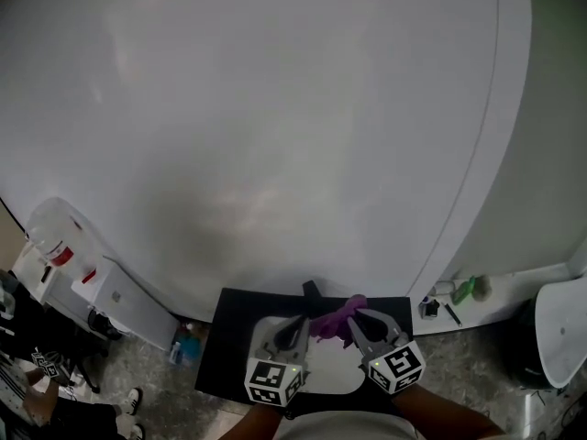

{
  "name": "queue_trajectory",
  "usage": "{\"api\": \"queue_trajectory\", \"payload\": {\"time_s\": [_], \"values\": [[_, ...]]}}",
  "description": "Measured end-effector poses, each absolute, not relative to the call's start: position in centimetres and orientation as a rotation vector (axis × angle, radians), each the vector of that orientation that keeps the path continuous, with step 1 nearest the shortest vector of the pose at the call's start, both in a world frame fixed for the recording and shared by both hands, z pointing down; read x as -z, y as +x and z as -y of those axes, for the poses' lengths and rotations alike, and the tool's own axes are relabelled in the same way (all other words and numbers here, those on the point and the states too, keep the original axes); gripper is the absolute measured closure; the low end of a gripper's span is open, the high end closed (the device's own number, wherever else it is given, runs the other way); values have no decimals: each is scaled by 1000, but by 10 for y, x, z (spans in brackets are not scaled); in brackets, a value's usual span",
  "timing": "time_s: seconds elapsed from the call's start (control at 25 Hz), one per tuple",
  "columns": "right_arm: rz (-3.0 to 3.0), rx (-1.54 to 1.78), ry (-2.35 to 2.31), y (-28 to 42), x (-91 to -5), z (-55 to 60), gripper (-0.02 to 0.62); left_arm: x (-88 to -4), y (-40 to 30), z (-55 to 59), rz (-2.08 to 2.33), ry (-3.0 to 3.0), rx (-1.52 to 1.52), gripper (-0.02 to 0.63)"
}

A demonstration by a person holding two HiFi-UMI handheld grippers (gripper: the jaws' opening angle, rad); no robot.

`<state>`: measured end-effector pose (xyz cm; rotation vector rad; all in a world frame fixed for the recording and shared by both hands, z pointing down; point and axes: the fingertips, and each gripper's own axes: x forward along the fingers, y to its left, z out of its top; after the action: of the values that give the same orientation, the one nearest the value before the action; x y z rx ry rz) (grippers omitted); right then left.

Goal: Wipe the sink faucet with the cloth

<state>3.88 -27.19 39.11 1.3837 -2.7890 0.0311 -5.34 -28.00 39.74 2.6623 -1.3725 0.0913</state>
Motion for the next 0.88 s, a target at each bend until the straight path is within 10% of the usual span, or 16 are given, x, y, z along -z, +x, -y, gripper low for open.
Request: {"api": "queue_trajectory", "payload": {"time_s": [0.88], "values": [[2778,-44,1376,27,-389,290,568,-389,-43,284,1318,2669,-68,600]]}}
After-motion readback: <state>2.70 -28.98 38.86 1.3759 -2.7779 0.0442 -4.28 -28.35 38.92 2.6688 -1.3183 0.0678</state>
